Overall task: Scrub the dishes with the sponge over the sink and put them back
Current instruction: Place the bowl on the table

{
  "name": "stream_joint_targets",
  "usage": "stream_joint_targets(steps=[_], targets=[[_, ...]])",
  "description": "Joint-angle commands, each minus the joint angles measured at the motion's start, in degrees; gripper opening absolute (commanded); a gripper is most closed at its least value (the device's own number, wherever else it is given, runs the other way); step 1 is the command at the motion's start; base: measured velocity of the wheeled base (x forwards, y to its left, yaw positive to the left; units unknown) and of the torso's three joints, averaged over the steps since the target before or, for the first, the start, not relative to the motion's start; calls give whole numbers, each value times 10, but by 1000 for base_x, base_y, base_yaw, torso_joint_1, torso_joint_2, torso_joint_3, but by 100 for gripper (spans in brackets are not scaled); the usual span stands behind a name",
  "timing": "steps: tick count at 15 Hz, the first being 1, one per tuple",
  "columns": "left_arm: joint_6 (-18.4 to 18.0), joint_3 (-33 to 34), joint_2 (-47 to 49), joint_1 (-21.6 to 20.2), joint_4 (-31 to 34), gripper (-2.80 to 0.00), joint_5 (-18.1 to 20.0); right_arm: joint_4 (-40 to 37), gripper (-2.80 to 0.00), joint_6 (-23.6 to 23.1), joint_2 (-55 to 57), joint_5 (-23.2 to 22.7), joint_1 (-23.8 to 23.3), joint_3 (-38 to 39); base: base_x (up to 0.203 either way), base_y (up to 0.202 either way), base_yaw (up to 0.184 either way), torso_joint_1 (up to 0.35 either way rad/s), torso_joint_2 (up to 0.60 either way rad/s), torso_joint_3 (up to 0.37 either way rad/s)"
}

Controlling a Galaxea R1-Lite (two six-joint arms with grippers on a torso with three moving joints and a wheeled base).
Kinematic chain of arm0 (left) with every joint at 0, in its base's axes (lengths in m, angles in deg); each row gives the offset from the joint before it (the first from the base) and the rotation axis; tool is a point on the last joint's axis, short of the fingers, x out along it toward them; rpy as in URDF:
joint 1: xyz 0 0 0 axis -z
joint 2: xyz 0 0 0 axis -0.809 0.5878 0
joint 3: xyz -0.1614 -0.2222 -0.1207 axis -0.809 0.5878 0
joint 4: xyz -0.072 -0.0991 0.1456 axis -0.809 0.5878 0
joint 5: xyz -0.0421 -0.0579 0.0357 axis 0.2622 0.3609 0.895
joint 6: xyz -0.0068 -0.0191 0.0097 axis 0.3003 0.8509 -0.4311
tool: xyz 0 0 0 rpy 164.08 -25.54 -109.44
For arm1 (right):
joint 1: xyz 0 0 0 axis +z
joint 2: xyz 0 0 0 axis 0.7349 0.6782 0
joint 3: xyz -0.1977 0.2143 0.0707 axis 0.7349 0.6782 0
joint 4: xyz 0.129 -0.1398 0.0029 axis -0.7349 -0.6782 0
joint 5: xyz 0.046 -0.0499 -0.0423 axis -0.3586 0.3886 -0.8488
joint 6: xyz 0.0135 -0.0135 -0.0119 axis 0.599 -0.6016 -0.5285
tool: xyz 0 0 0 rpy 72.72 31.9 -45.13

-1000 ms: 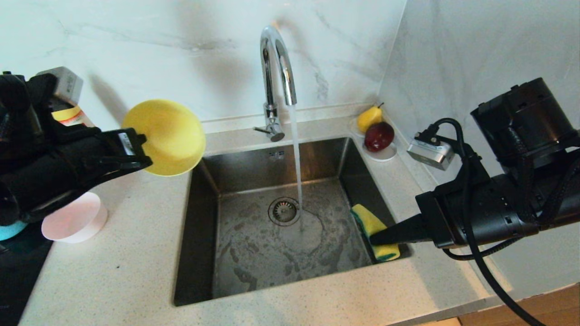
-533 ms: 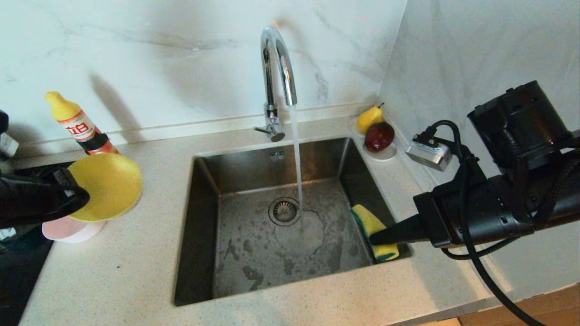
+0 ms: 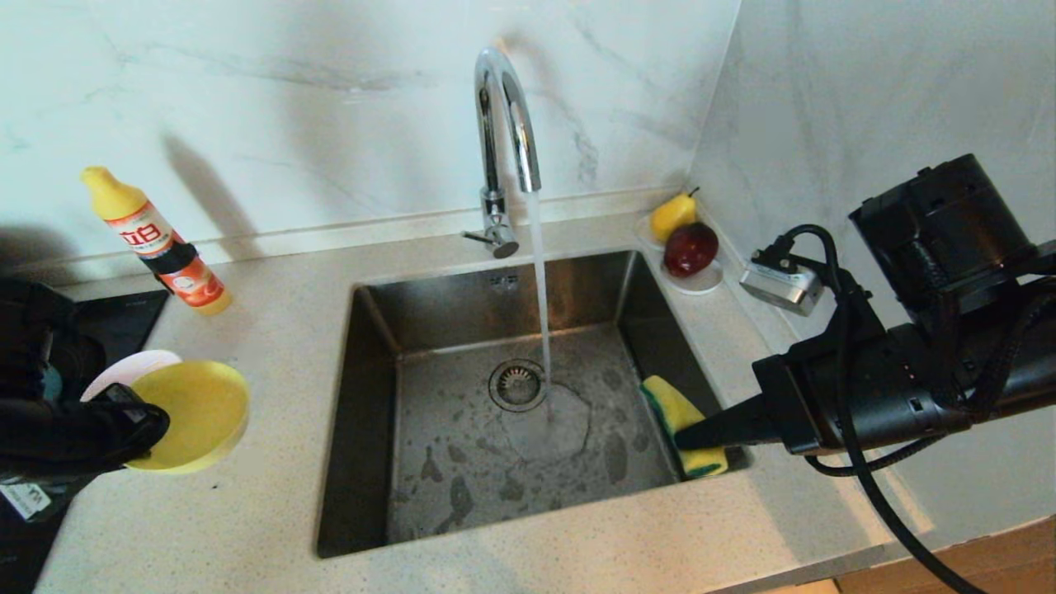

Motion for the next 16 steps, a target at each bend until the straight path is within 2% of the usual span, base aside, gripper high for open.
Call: stream_joint_targets(steps=[1, 3, 9, 12, 14, 15, 16], targets=[[6, 15, 33, -17, -2, -280, -1, -1, -280, 2, 2, -2, -1, 4, 0, 0, 0, 0, 0, 0], [24, 19, 50, -38, -2, -280, 2, -1, -280, 1, 2, -2, -2, 4, 0, 0, 0, 0, 0, 0], [26, 44, 79, -43, -5, -280, 5, -1, -280, 2, 3, -2, -1, 5, 0, 0, 0, 0, 0, 0], [26, 54, 83, -52, -32, -280, 34, -2, -280, 2, 0, -2, -1, 6, 0, 0, 0, 0, 0, 0], [26, 54, 83, -61, -36, -280, 38, -1, -280, 1, -2, -2, -1, 13, 0, 0, 0, 0, 0, 0], [26, 54, 82, -65, -36, 0, 38, -1, -280, 1, -2, -2, -1, 12, 0, 0, 0, 0, 0, 0], [26, 52, 78, -68, -36, 0, 38, -1, -280, 0, -2, -1, -1, 12, 0, 0, 0, 0, 0, 0]])
